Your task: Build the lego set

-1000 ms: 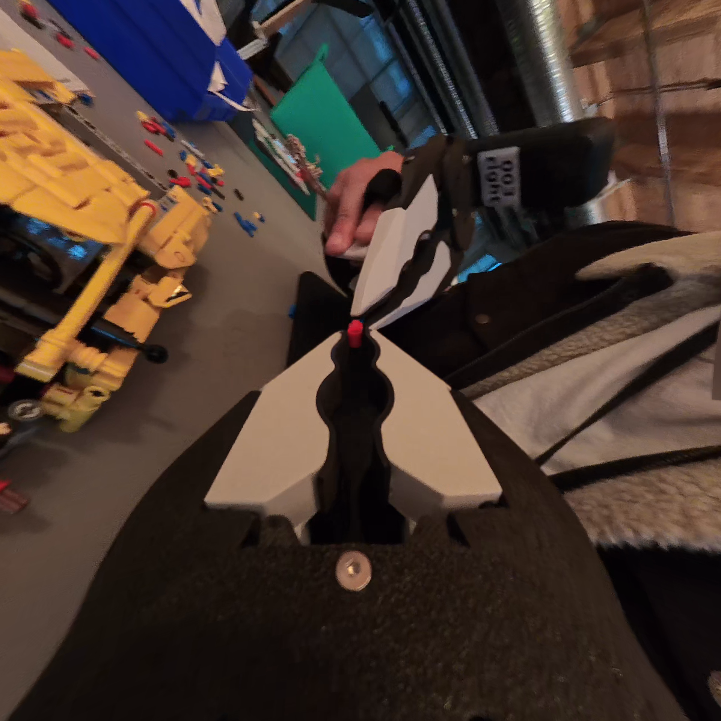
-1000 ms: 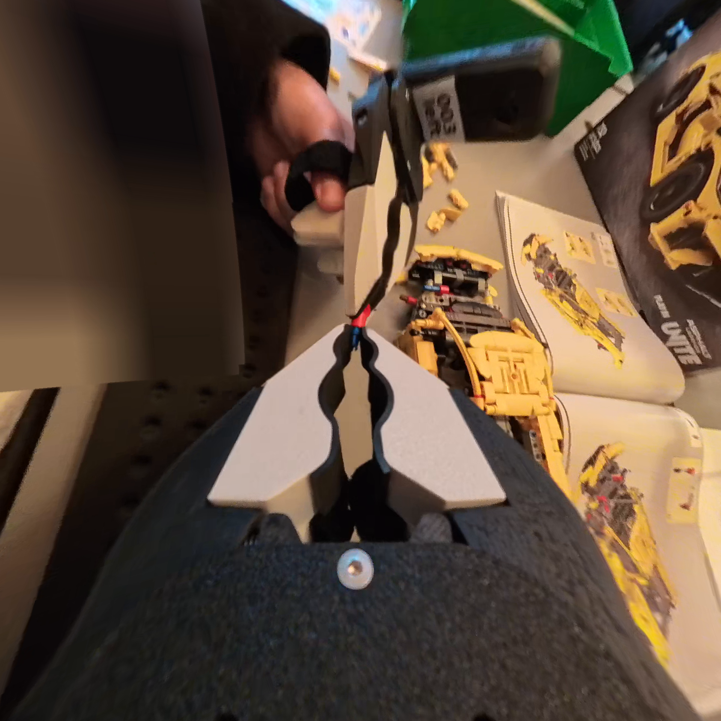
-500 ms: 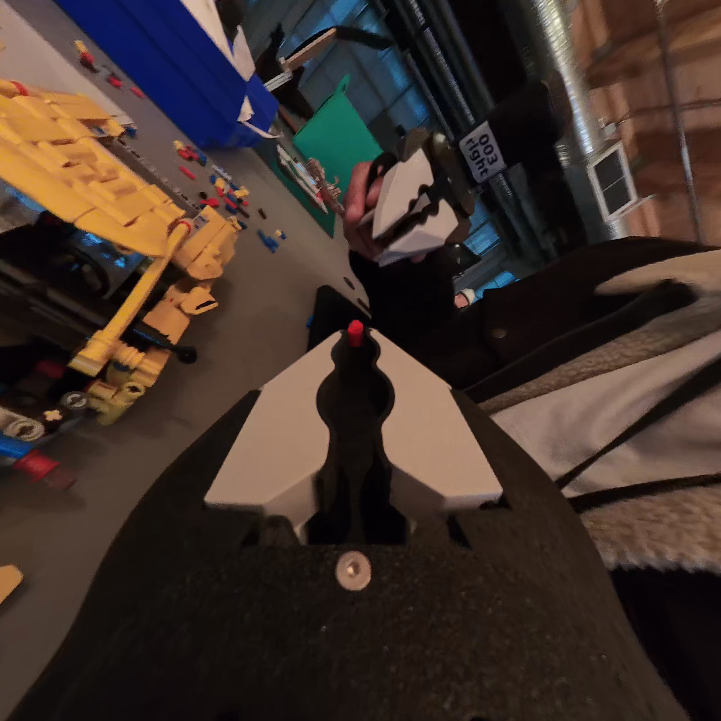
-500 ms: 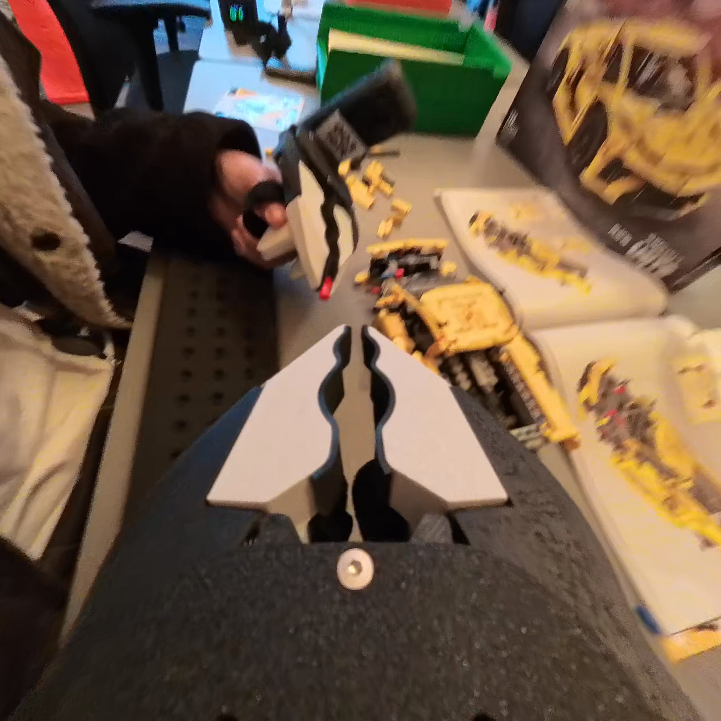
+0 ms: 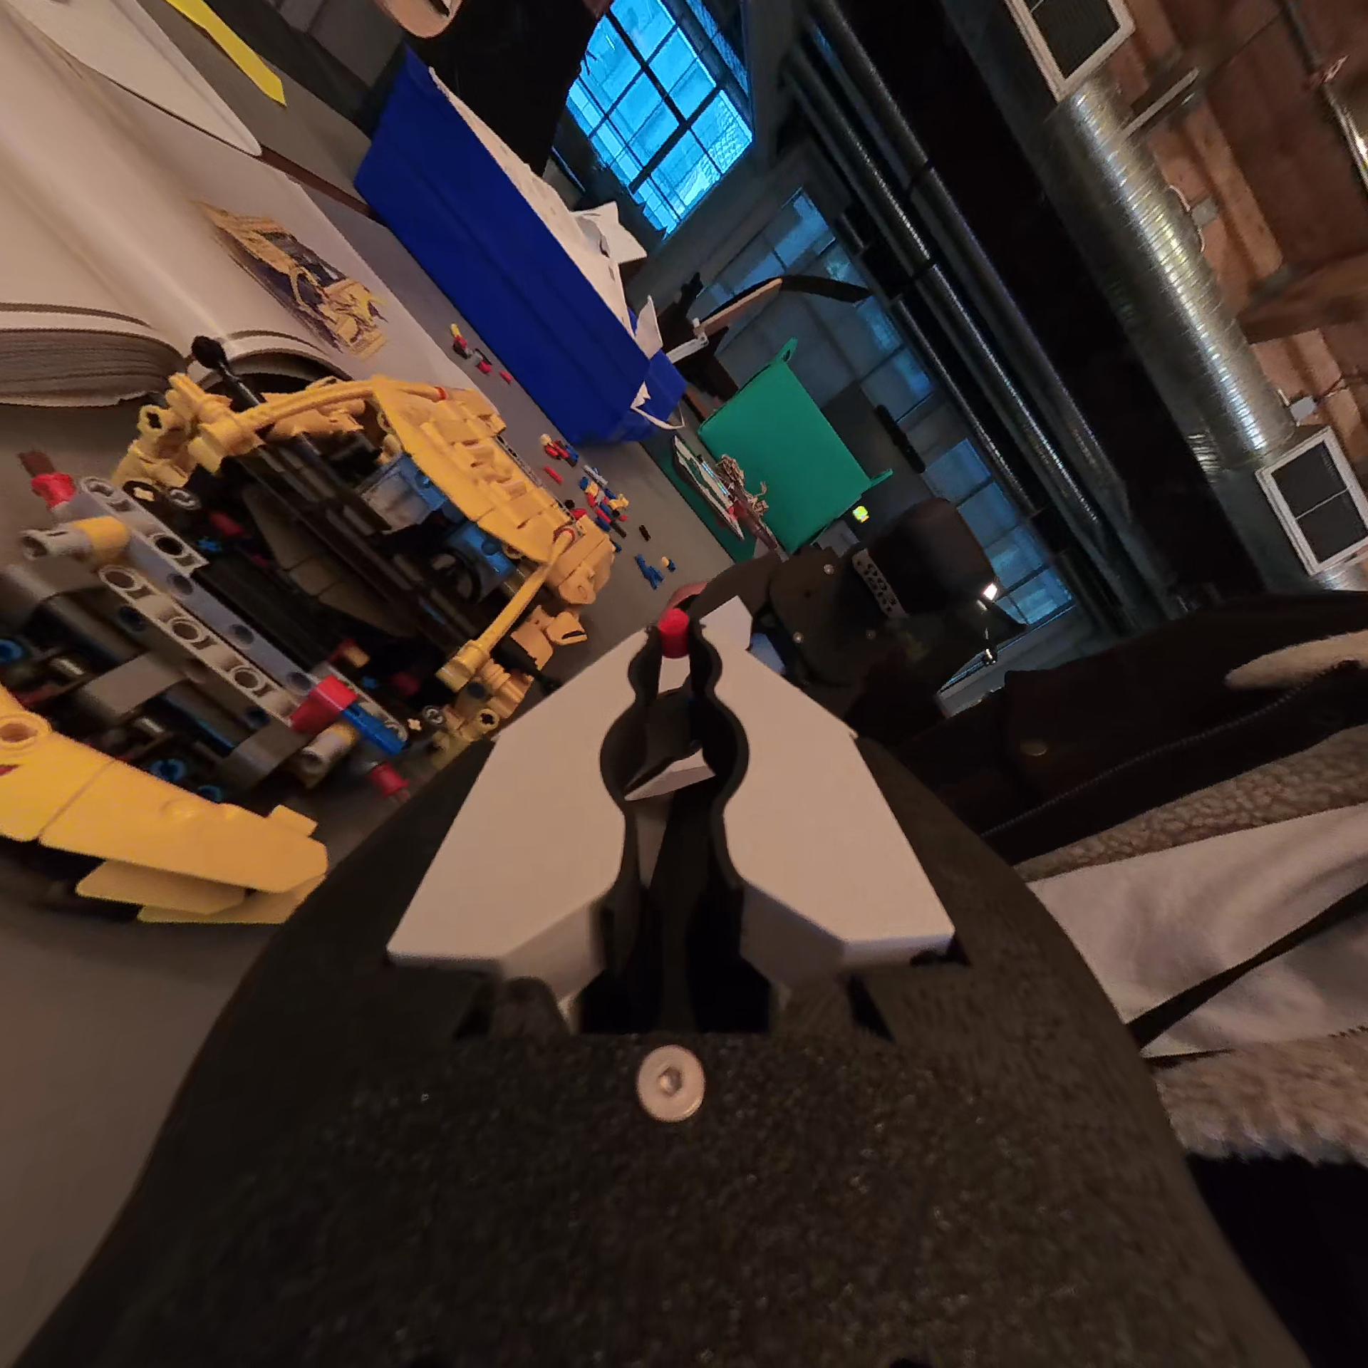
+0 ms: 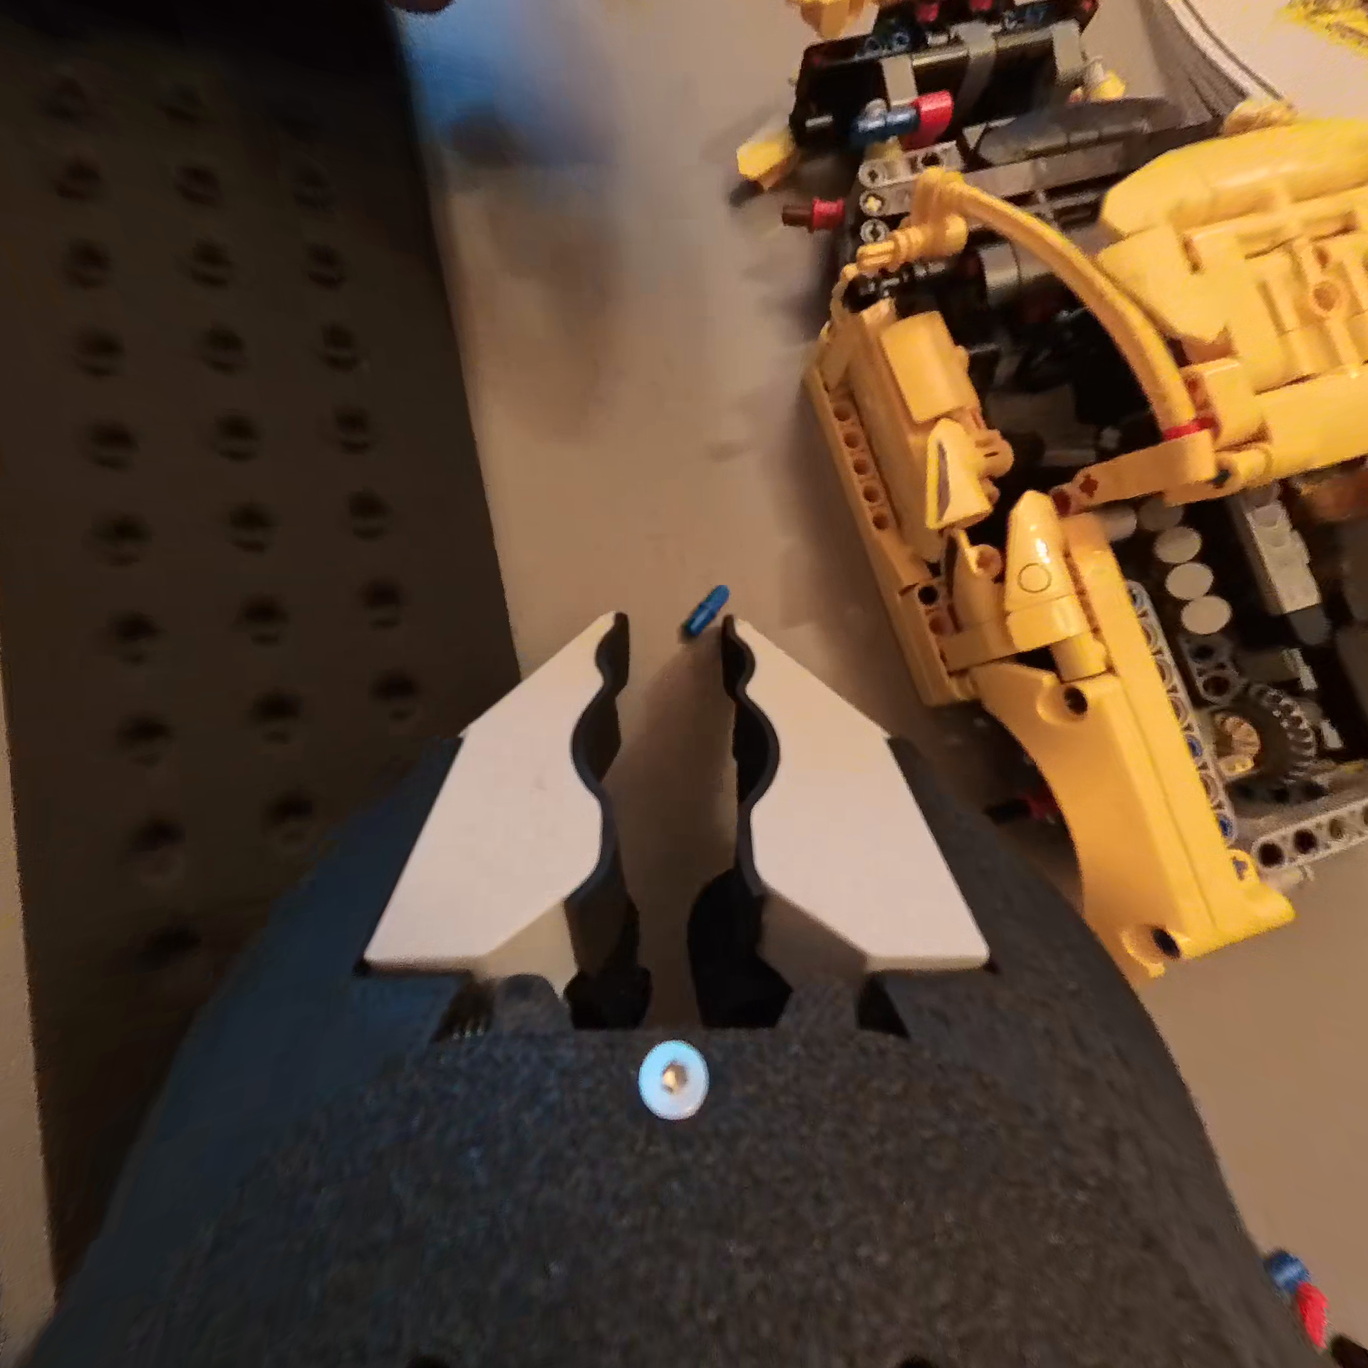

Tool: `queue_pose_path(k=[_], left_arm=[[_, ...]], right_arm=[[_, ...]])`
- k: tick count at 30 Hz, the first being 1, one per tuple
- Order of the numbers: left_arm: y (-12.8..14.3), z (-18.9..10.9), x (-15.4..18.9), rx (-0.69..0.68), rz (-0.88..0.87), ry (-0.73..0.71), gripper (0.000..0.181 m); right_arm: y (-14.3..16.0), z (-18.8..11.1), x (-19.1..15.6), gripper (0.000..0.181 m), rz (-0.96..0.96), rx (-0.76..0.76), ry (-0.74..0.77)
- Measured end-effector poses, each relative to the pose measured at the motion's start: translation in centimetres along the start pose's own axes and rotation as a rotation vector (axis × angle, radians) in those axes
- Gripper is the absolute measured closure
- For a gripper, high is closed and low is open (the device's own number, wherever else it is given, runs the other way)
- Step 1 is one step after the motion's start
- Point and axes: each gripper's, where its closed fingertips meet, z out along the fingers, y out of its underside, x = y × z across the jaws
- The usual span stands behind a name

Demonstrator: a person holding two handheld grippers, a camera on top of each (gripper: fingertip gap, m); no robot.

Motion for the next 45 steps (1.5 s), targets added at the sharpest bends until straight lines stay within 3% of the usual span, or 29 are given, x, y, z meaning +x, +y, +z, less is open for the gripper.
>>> queue_pose_path(k=[4, 13, 24, 27, 43, 45], left_arm=[[0.3, 0.2, 0.2, -0.012, -0.006, 0.015, 0.174], [0.3, 0.3, 0.3, -0.012, -0.019, 0.031, 0.174], [0.4, 0.4, 0.3, -0.015, -0.026, 0.040, 0.174], [0.4, 0.4, 0.3, -0.015, -0.027, 0.041, 0.174], [0.7, 0.6, 0.6, -0.031, -0.020, 0.052, 0.174], [0.8, 0.6, 0.7, -0.038, -0.017, 0.058, 0.174]], right_arm=[[-0.3, 0.2, 0.4, 0.169, -0.027, 0.050, 0.021], [-0.6, 0.5, 0.6, 0.162, 0.042, 0.049, 0.016], [-1.2, 0.9, 0.4, 0.166, 0.043, 0.061, 0.012], [-1.1, 0.9, 0.9, 0.176, -0.001, 0.051, 0.055], [-0.8, 0.6, 0.8, 0.176, -0.018, 0.083, 0.022], [-2.4, -0.4, 0.7, 0.177, -0.001, 0.159, -0.001]])
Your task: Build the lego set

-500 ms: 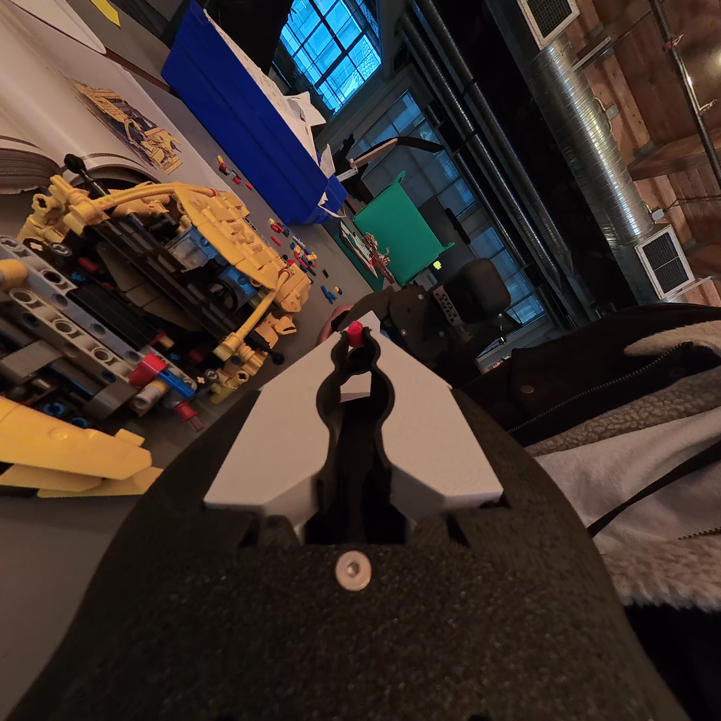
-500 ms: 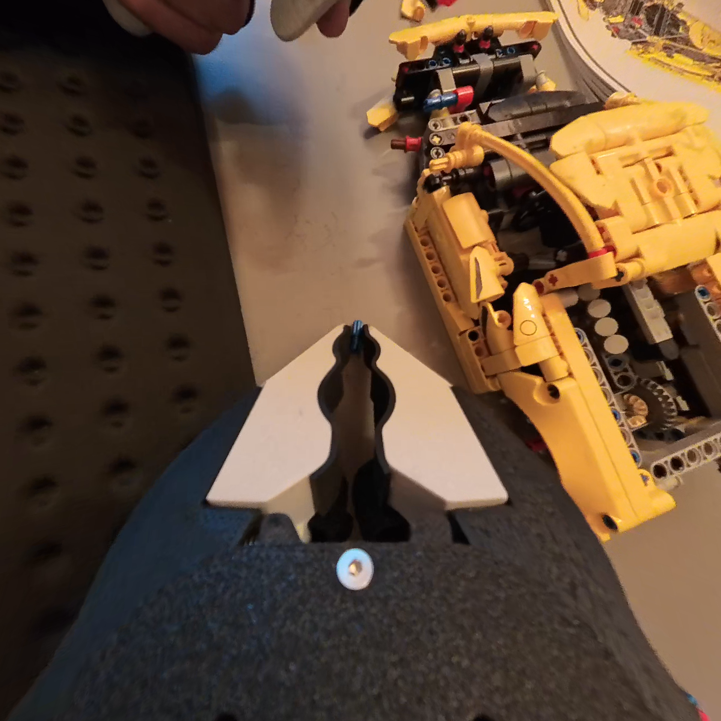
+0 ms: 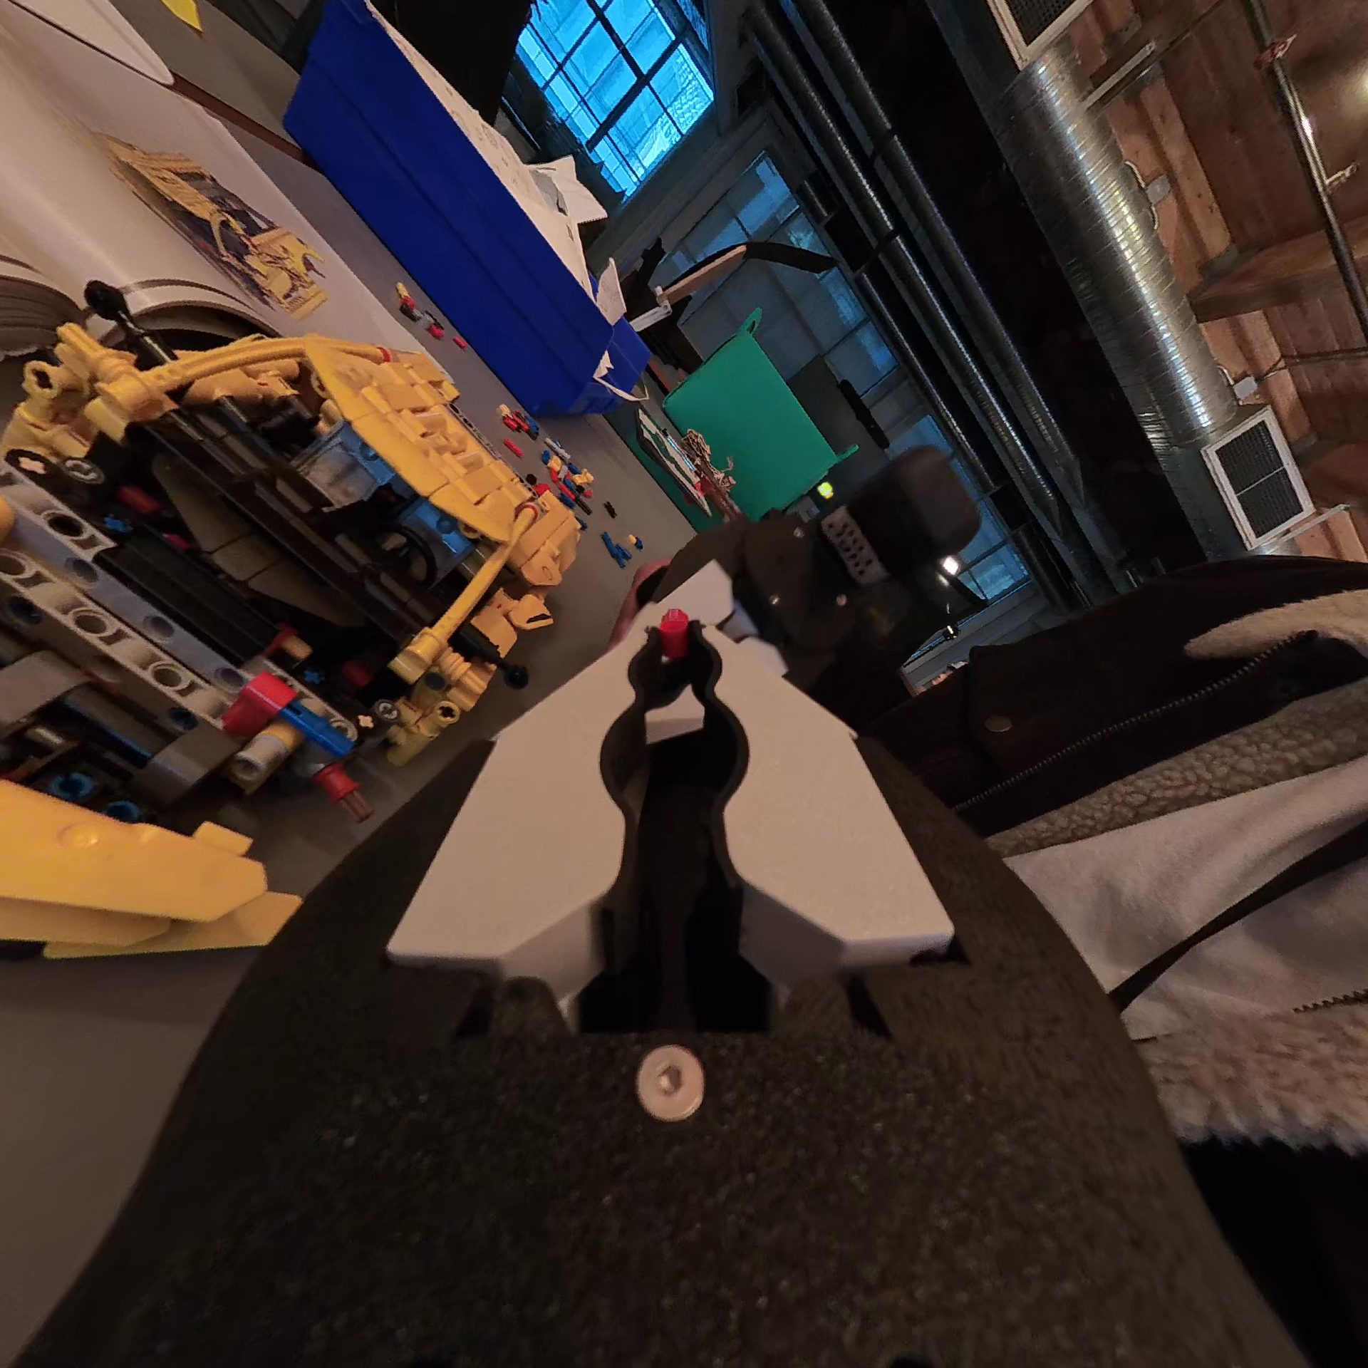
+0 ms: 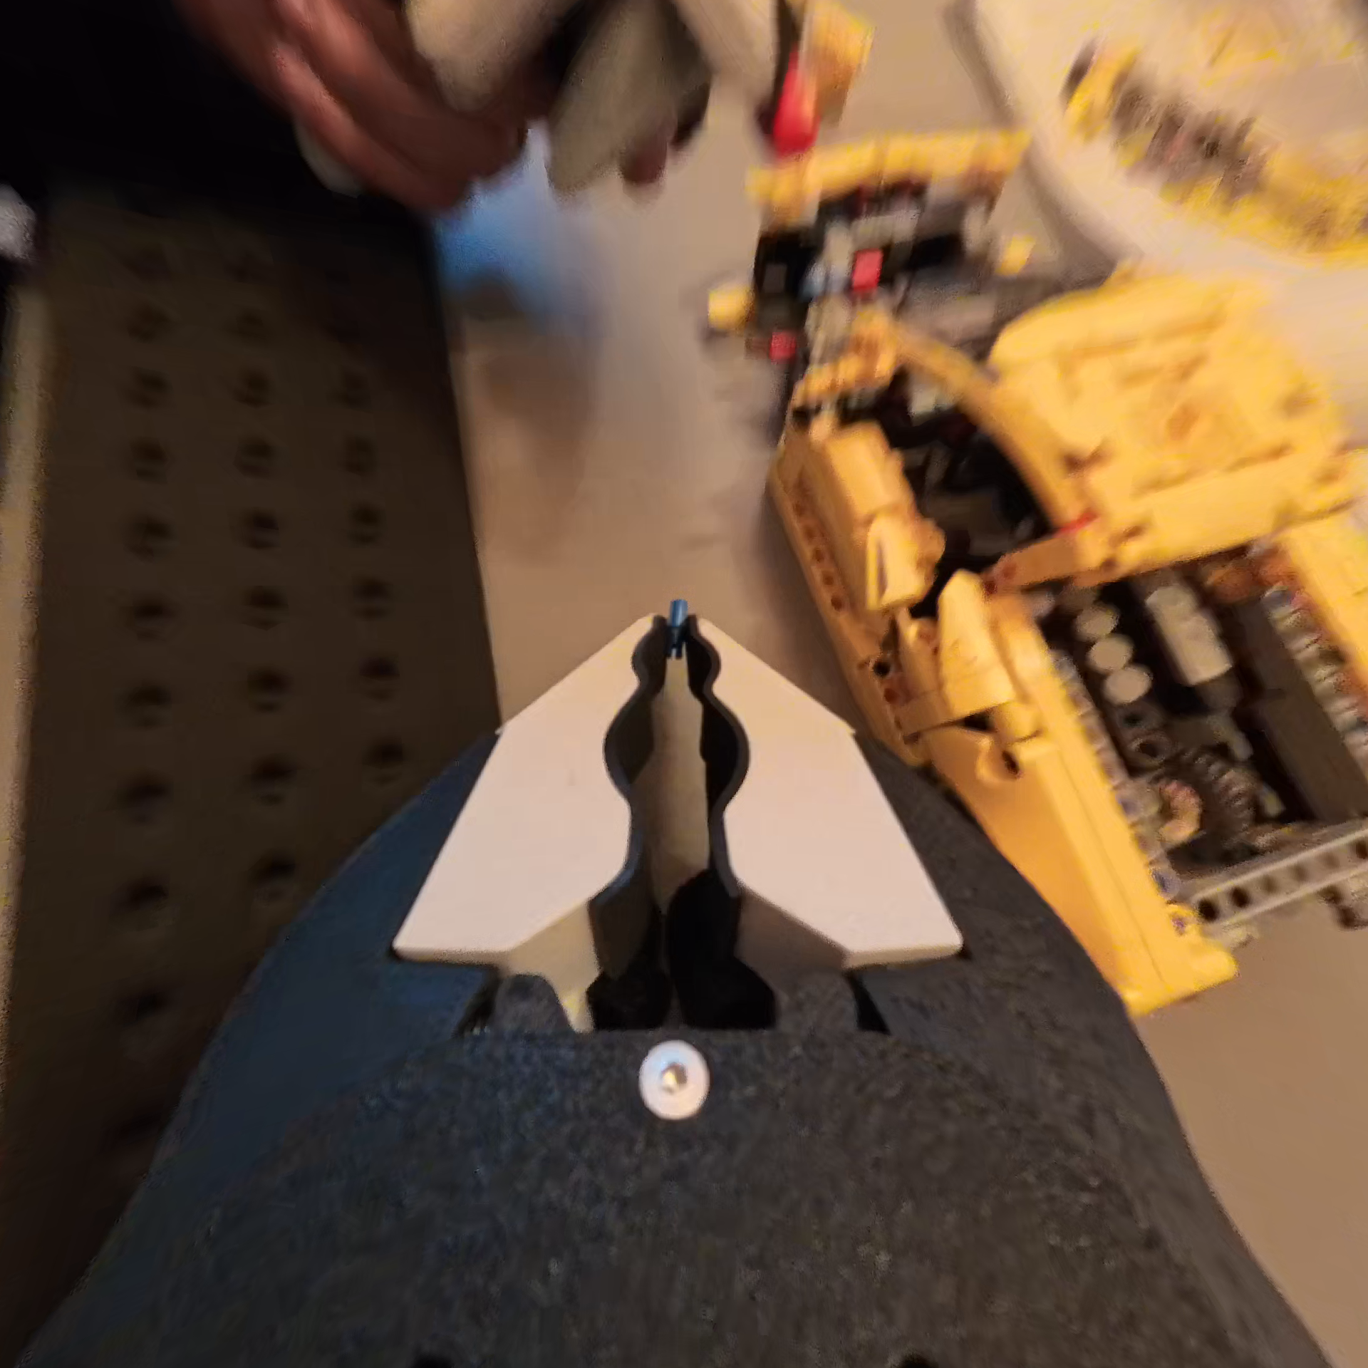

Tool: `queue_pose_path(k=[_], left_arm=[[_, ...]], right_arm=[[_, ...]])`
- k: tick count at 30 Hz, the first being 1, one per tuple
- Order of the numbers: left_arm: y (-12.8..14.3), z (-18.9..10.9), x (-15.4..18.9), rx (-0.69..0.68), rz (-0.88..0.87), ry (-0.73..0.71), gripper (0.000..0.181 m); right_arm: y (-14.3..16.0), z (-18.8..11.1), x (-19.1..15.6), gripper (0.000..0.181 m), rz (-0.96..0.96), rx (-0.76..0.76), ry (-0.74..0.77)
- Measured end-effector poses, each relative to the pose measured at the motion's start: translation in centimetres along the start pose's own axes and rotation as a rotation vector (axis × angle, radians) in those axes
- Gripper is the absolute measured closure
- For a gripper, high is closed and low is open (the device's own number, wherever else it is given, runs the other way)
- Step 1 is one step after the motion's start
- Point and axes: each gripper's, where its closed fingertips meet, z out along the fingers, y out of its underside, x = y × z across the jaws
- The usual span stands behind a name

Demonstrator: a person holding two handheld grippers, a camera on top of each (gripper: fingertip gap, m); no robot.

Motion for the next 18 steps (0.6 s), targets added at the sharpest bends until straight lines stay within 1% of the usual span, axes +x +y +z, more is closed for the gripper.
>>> queue_pose_path(k=[2, 4, 5, 6, 9, 11, 13, 18], left_arm=[[0.2, 0.1, 0.6, -0.010, -0.015, 0.046, 0.174], [0.3, 0.1, 0.5, -0.017, -0.021, 0.046, 0.174], [0.4, 0.2, 0.9, -0.024, -0.022, 0.068, 0.175], [0.5, 0.3, 1.0, -0.032, -0.022, 0.076, 0.175], [0.9, 0.5, 1.2, -0.058, -0.019, 0.084, 0.175], [1.2, 0.6, 0.8, -0.075, -0.021, 0.063, 0.175], [1.3, 0.6, 1.0, -0.080, -0.021, 0.072, 0.175], [1.4, 0.7, 0.8, -0.090, -0.032, 0.070, 0.175]], right_arm=[[-3.5, -1.7, 0.1, 0.178, -0.036, 0.127, 0.017], [-6.6, -3.2, 0.6, 0.178, -0.188, 0.204, 0.097], [-7.7, -3.5, 0.4, 0.178, -0.259, 0.211, 0.110], [-8.2, -3.6, 0.5, 0.177, -0.304, 0.186, 0.123], [-8.4, -3.3, 0.8, 0.177, -0.345, 0.089, 0.126], [-8.1, -3.0, 1.1, 0.177, -0.386, 0.060, 0.132], [-7.6, -2.7, 1.2, 0.177, -0.403, 0.031, 0.127], [-7.6, -2.4, 0.8, 0.177, -0.412, 0.030, 0.113]])
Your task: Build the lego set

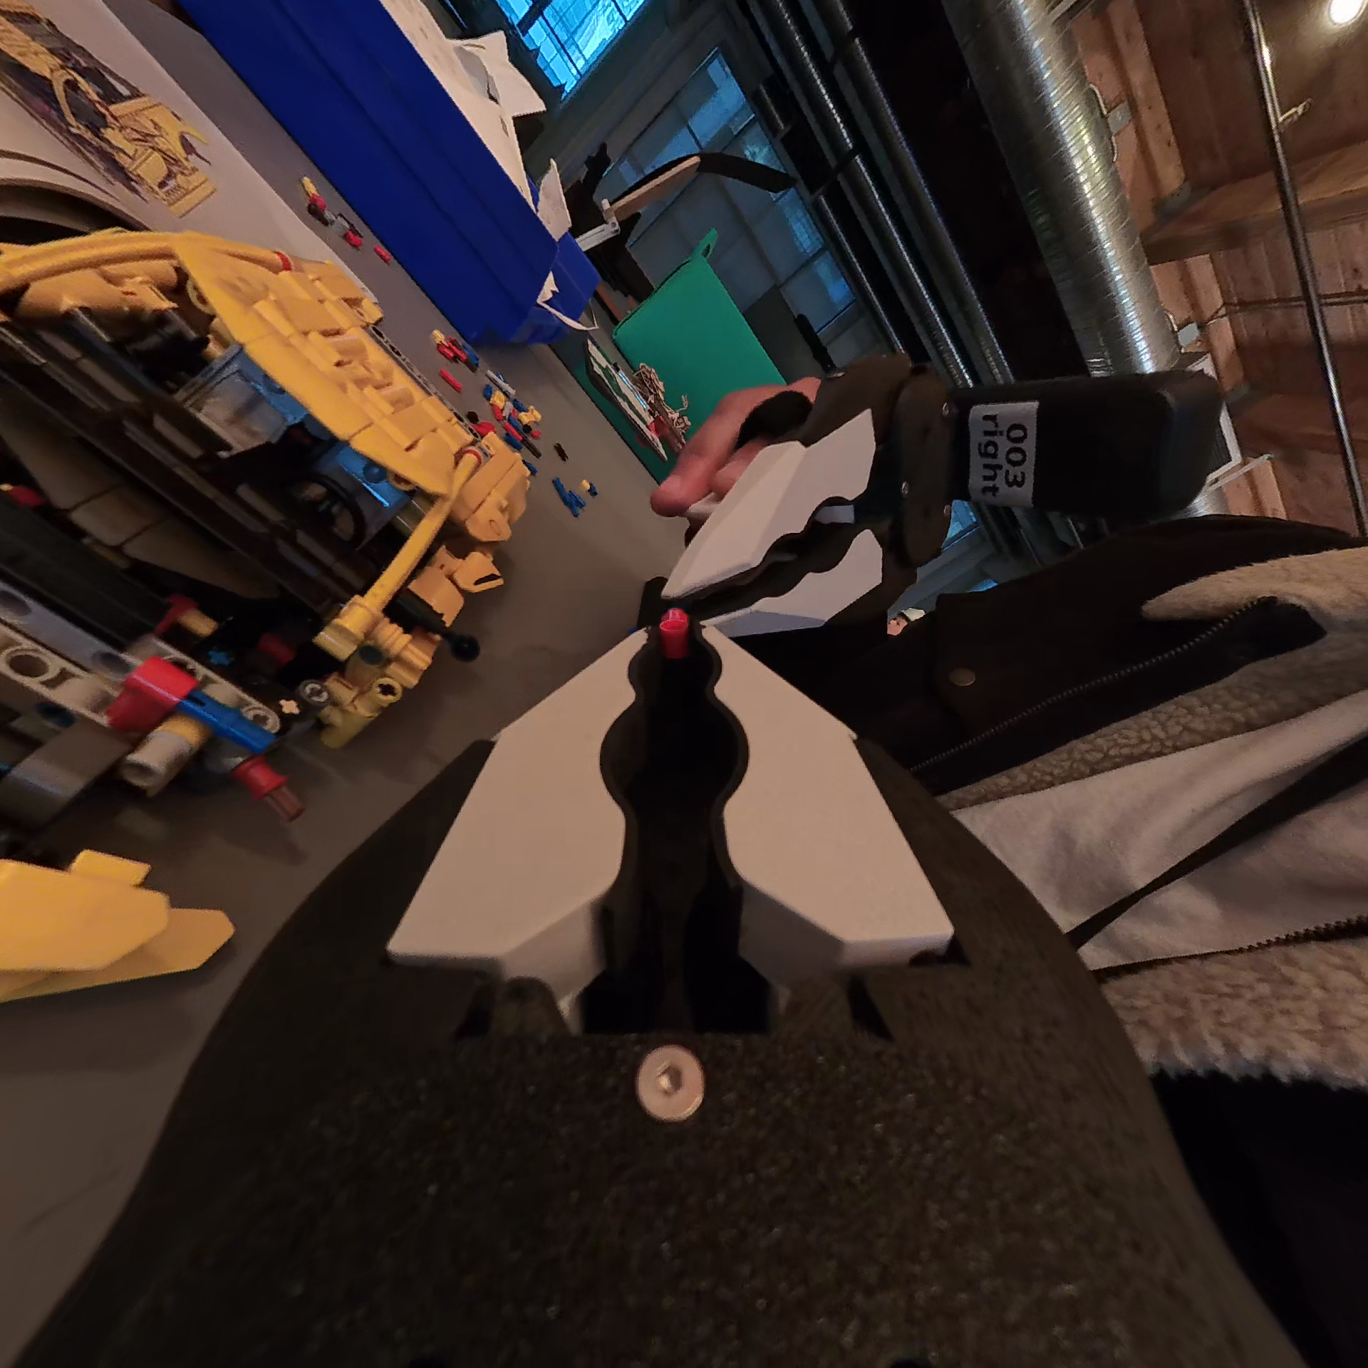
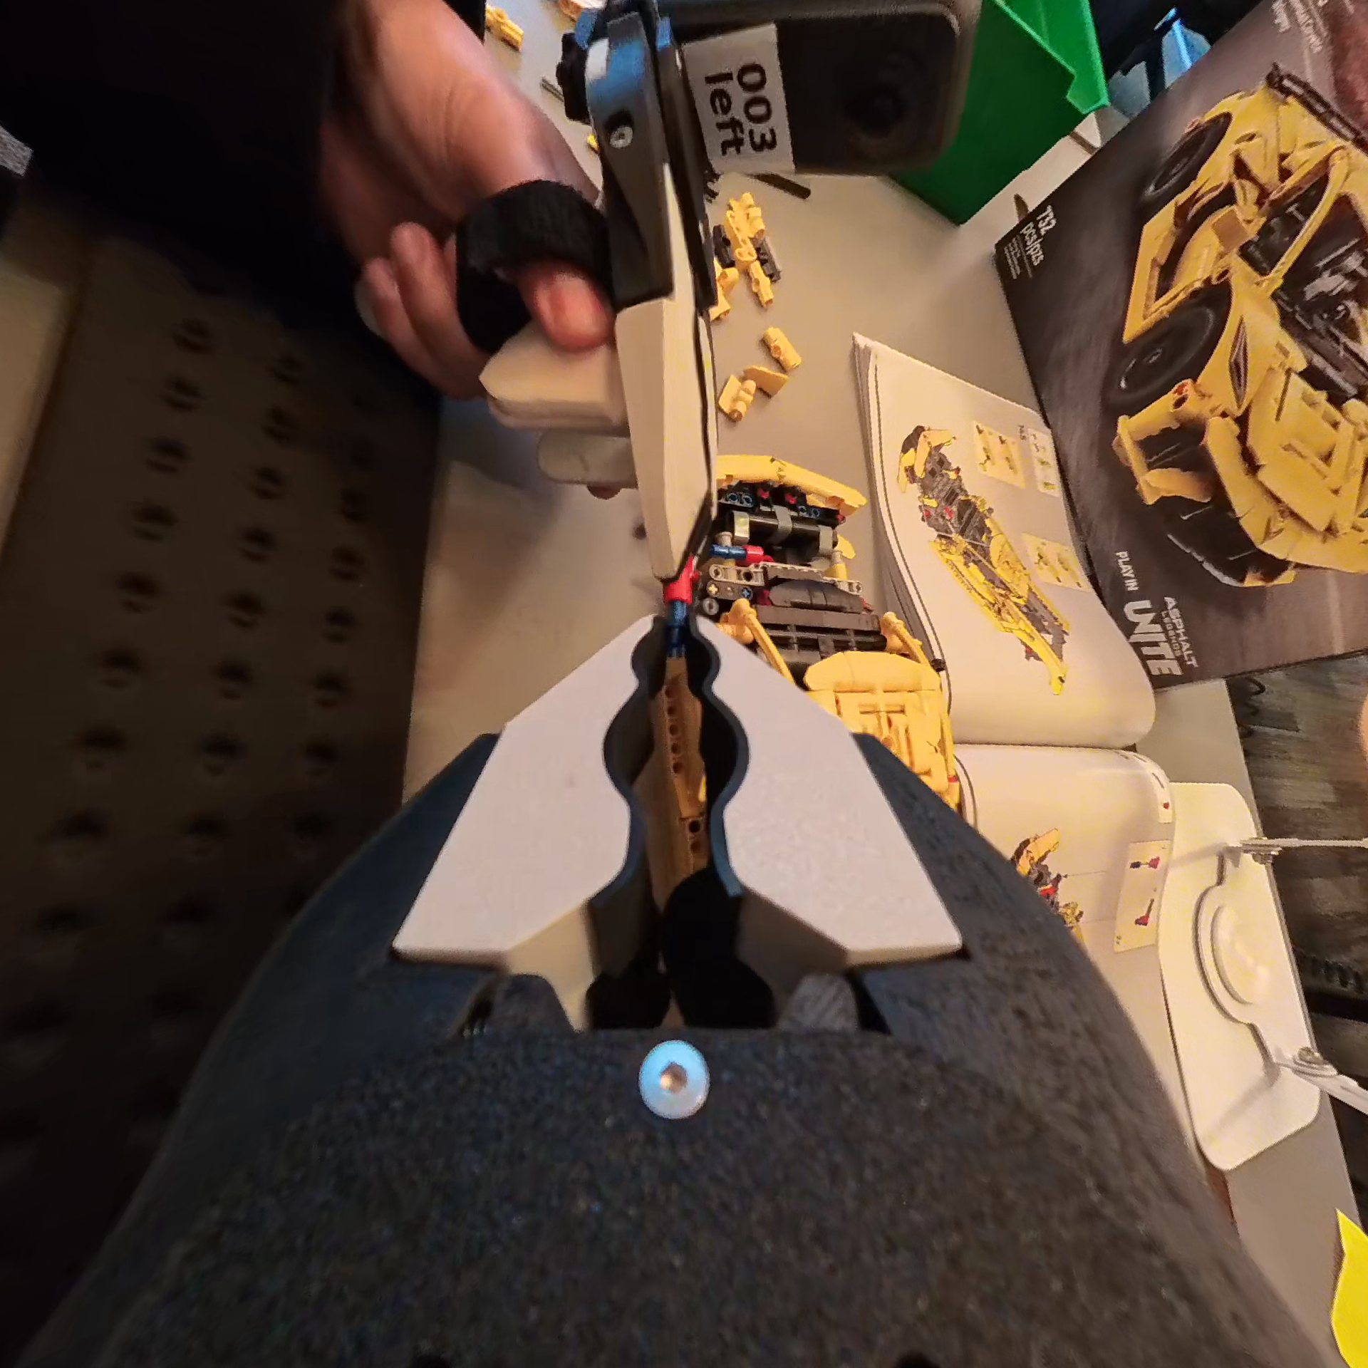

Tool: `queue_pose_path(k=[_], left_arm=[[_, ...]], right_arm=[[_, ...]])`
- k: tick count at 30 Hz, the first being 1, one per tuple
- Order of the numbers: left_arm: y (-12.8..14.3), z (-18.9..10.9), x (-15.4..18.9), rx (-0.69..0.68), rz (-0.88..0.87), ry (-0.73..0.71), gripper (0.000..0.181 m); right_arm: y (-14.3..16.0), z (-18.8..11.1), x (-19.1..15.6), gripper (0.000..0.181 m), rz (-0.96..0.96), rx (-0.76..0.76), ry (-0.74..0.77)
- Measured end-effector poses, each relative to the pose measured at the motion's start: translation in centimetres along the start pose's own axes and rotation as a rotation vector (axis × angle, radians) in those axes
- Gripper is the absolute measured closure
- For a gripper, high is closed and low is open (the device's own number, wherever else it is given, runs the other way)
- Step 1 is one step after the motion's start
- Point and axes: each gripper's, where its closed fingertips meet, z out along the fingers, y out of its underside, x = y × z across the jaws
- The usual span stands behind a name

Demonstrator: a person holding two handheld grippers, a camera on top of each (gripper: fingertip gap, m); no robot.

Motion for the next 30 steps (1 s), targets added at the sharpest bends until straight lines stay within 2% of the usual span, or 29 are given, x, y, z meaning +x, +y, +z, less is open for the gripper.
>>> queue_pose_path(k=[6, 13, 16, 22, 25, 27, 30], left_arm=[[0.1, 0.0, 0.0, -0.005, -0.007, 0.003, 0.175], [0.2, 0.0, -0.2, -0.013, -0.076, 0.031, 0.175], [0.6, 0.2, 0.6, -0.033, -0.033, 0.059, 0.175], [0.8, 0.4, 0.4, -0.053, -0.024, 0.044, 0.175], [0.4, 0.3, 0.7, -0.026, -0.029, 0.069, 0.175], [0.1, 0.1, 0.8, -0.009, -0.031, 0.074, 0.175], [-0.1, -0.1, 1.1, 0.003, -0.043, 0.099, 0.175]], right_arm=[[-0.1, 0.1, 0.0, 0.178, -0.024, -0.012, 0.012], [0.1, 0.2, -0.2, 0.178, -0.143, -0.055, 0.056], [-0.5, -0.1, -0.6, 0.178, -0.083, 0.019, -0.010], [-0.3, -0.1, -0.8, 0.178, 0.034, 0.068, -0.129], [-0.6, -0.4, -0.4, 0.175, 0.134, 0.139, -0.141], [-0.7, -0.7, 0.1, 0.166, 0.196, 0.192, -0.120], [-1.2, -0.9, -0.4, 0.166, 0.235, 0.263, -0.151]])
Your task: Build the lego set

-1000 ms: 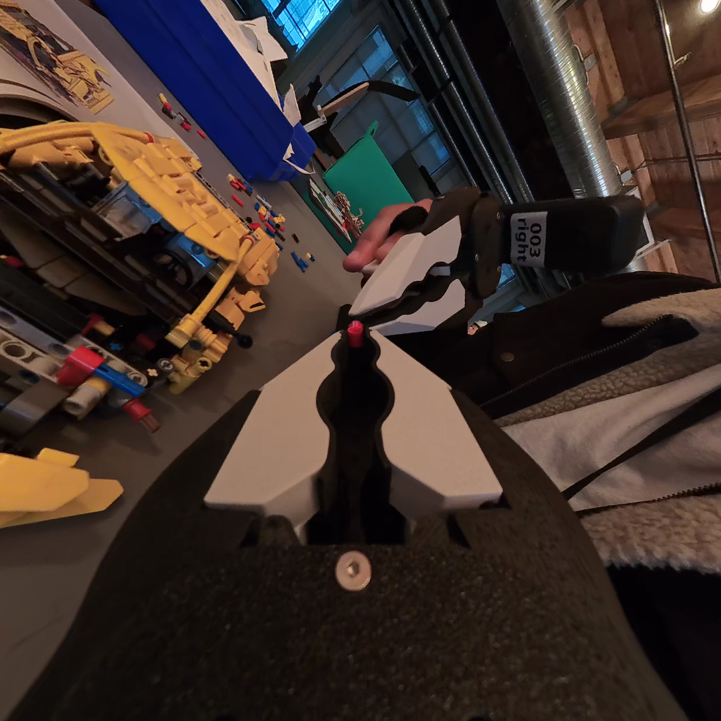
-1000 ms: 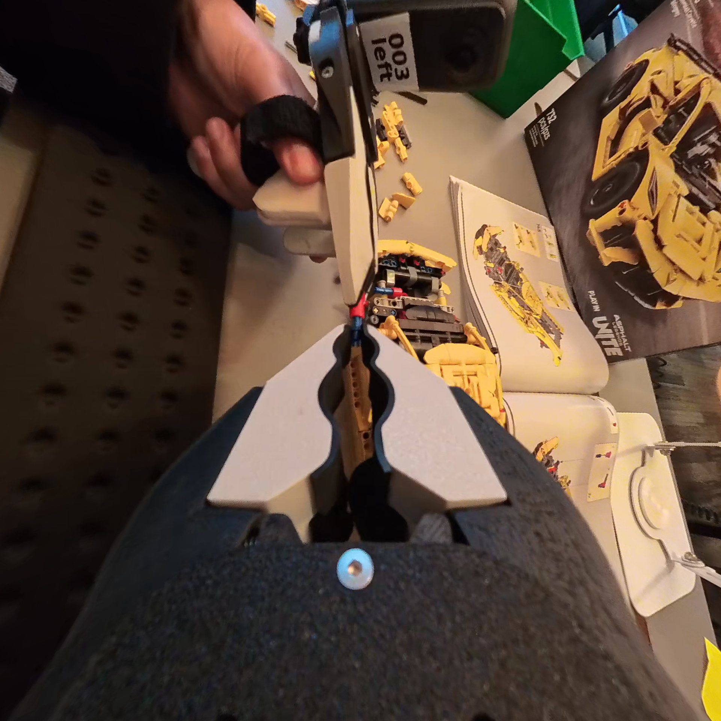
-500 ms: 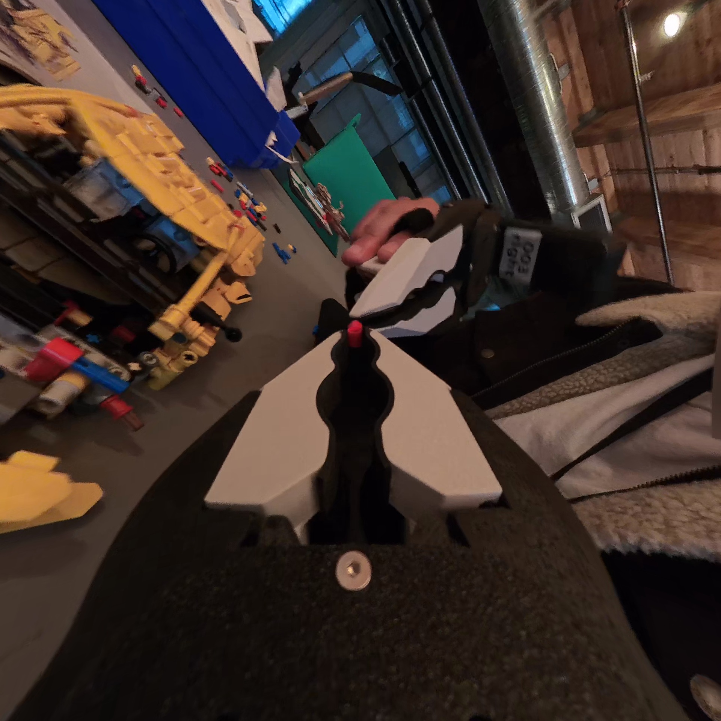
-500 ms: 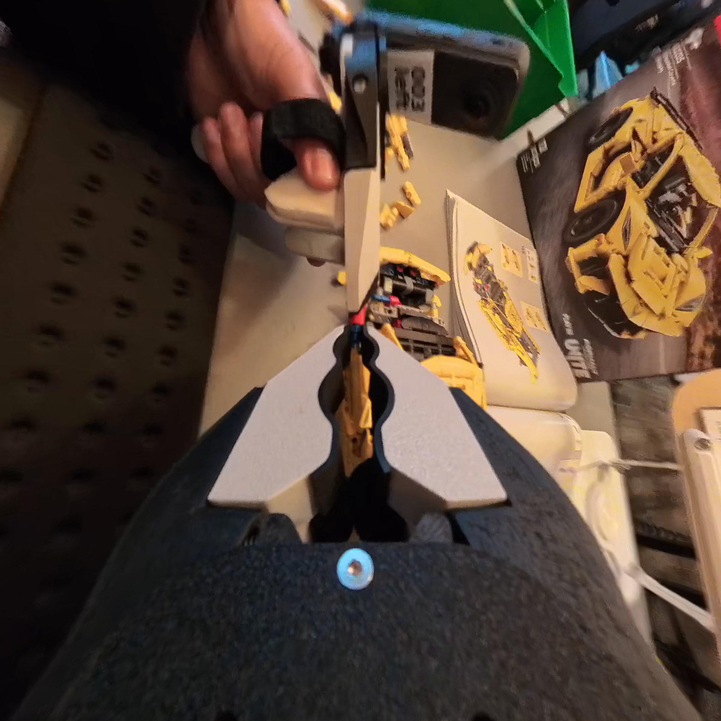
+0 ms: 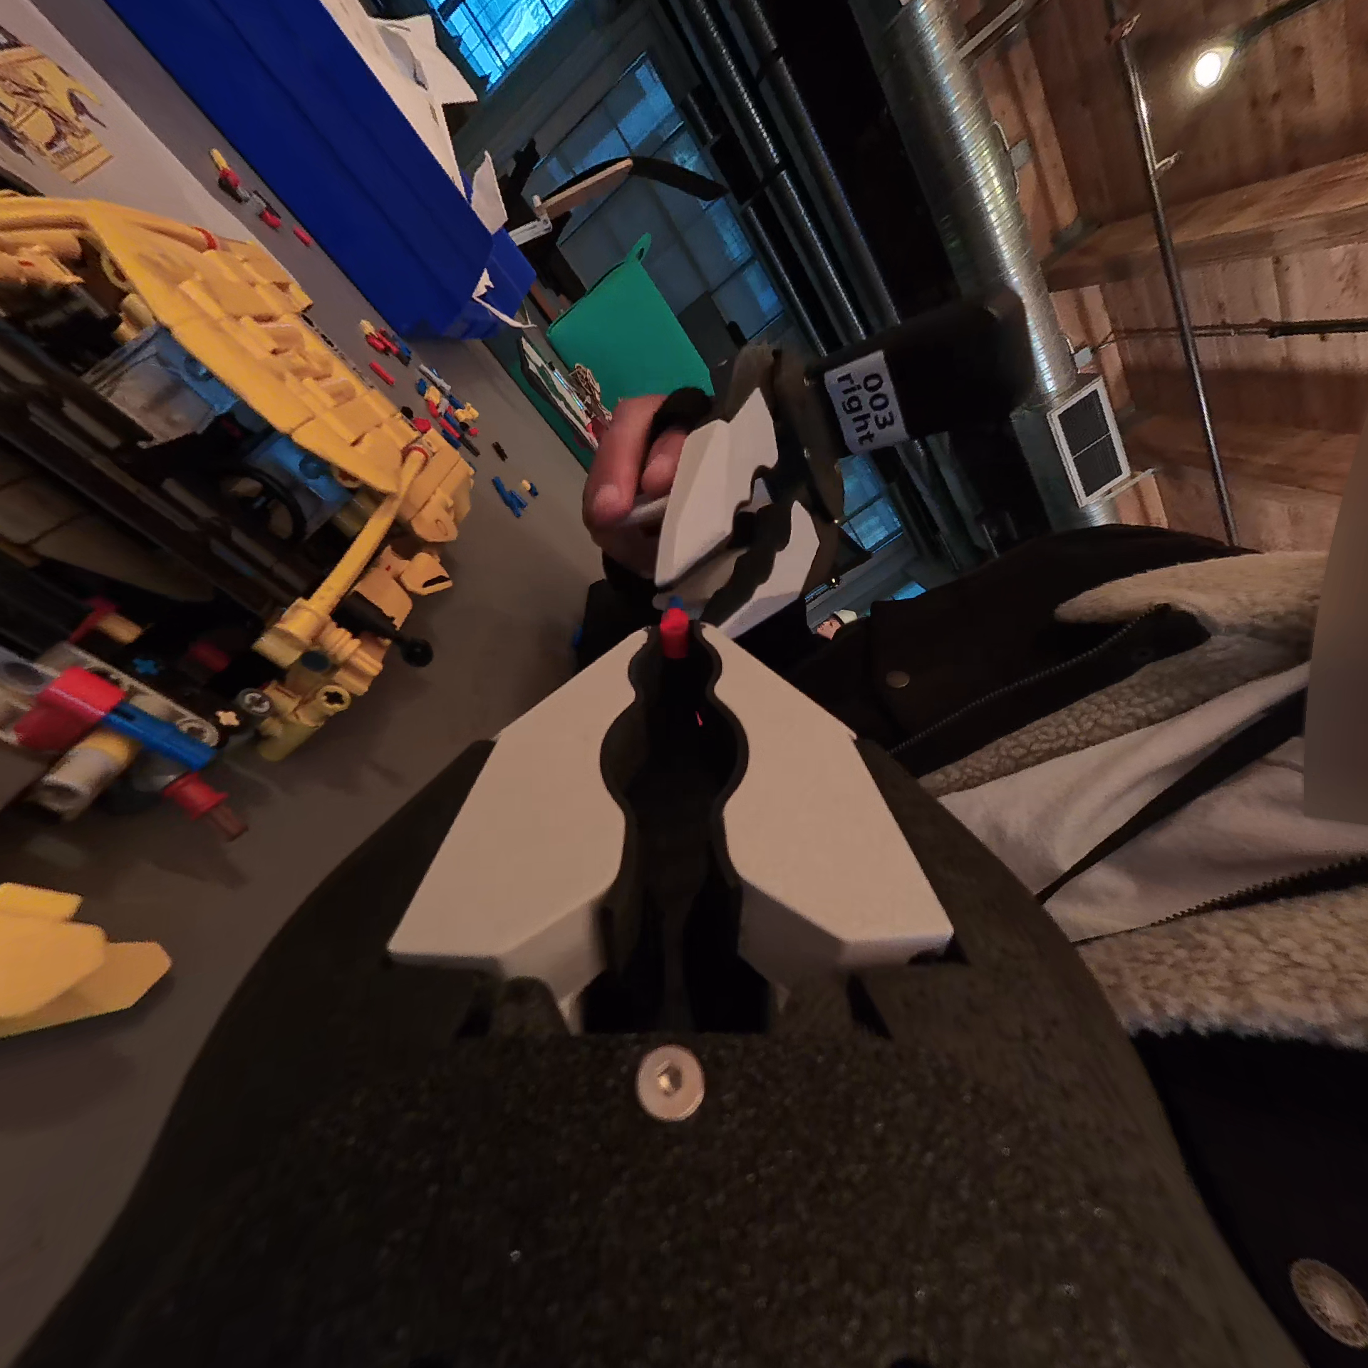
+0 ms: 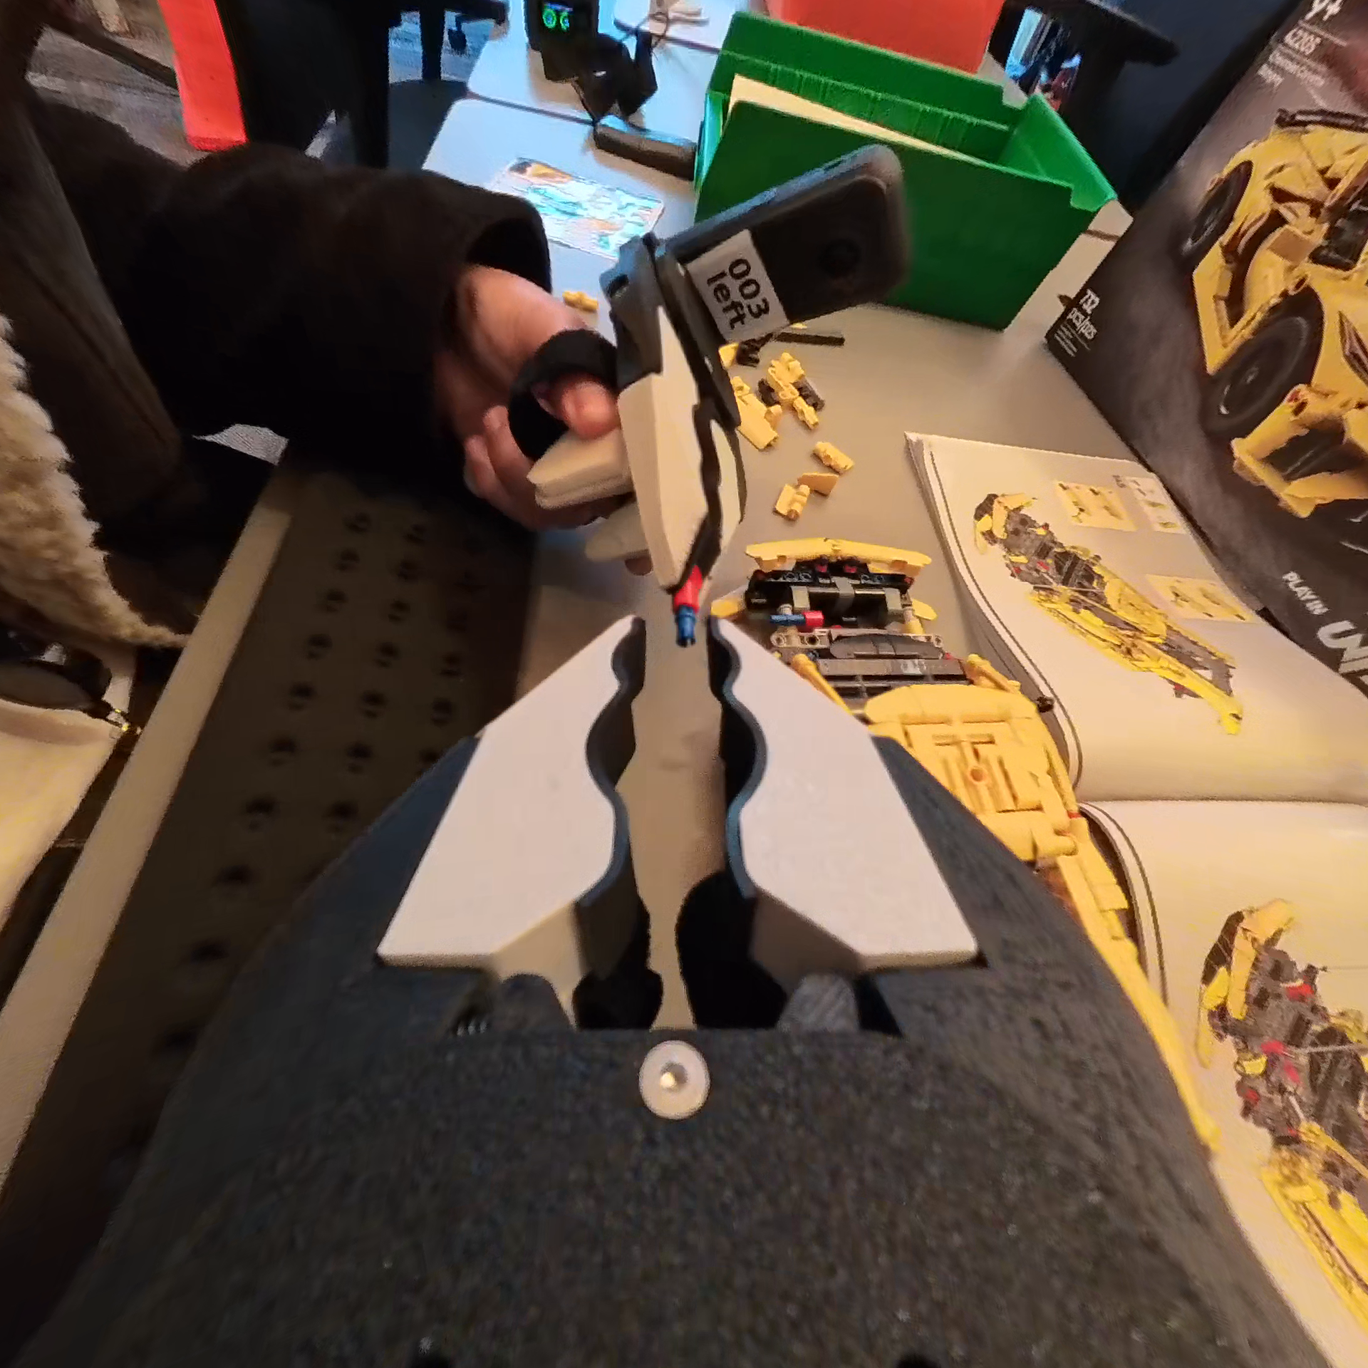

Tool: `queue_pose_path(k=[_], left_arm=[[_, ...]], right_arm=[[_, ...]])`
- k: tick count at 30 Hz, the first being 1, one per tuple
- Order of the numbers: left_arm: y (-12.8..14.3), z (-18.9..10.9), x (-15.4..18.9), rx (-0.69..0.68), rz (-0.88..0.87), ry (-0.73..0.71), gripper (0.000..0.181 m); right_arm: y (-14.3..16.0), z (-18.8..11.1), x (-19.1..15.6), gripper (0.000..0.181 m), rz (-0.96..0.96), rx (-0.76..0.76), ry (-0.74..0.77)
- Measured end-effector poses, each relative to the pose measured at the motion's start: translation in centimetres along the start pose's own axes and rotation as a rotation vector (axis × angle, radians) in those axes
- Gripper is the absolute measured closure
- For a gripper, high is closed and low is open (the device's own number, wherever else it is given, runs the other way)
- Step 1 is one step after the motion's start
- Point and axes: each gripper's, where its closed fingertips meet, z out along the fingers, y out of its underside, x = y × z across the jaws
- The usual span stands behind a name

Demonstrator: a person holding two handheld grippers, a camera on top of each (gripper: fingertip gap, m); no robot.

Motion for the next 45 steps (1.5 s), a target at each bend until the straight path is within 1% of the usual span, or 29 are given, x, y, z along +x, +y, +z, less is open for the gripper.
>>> queue_pose_path(k=[3, 7, 10, 12, 19, 22, 25, 31, 36, 38, 41, 42, 43, 45], left_arm=[[0.1, 0.1, 0.2, -0.007, -0.001, 0.009, 0.175], [0.3, 0.1, 0.0, -0.016, -0.004, 0.000, 0.175], [0.5, 0.4, 0.0, -0.032, 0.021, -0.014, 0.175], [0.5, 0.3, -0.2, -0.028, 0.019, -0.025, 0.175], [0.7, 0.4, -0.5, -0.037, 0.039, -0.051, 0.175], [0.4, 0.3, -0.4, -0.023, 0.051, -0.055, 0.175], [-0.2, 0.0, -0.1, 0.016, 0.071, -0.049, 0.175], [-1.4, -0.2, 0.2, 0.085, 0.074, -0.034, 0.175], [-2.0, 0.0, 0.0, 0.117, 0.065, -0.040, 0.174], [-2.1, 0.1, 0.2, 0.121, 0.083, -0.038, 0.174], [-1.8, 0.3, 0.9, 0.101, 0.193, -0.064, 0.174], [-1.7, 0.4, 1.2, 0.091, 0.248, -0.072, 0.174], [-1.5, 0.6, 1.7, 0.082, 0.301, -0.073, 0.174], [-1.4, 0.9, 2.4, 0.077, 0.397, -0.084, 0.174]], right_arm=[[0.4, 0.4, 0.1, 0.177, -0.065, -0.029, 0.041], [0.6, 0.5, 0.1, 0.178, -0.088, -0.051, 0.051], [0.8, 0.3, -0.1, 0.178, -0.071, -0.086, 0.023], [1.0, 0.4, 0.0, 0.178, -0.111, -0.108, 0.049], [1.2, 0.8, 0.0, 0.179, -0.099, -0.128, 0.044], [1.0, 0.7, 0.1, 0.178, -0.051, -0.094, 0.036], [0.4, 0.9, 0.5, 0.178, -0.023, -0.019, 0.058], [-0.3, 0.9, 1.1, 0.178, 0.148, 0.127, 0.050], [-0.4, 0.8, 1.6, 0.178, 0.356, 0.215, -0.042], [-0.6, 0.6, 1.6, 0.178, 0.397, 0.246, -0.070], [-1.0, 0.1, 1.3, 0.176, 0.418, 0.283, -0.122], [-1.1, -0.1, 1.3, 0.169, 0.446, 0.295, -0.145], [-1.2, -0.4, 1.2, 0.164, 0.477, 0.309, -0.187], [-1.6, -1.2, 0.6, 0.162, 0.525, 0.334, -0.274]])
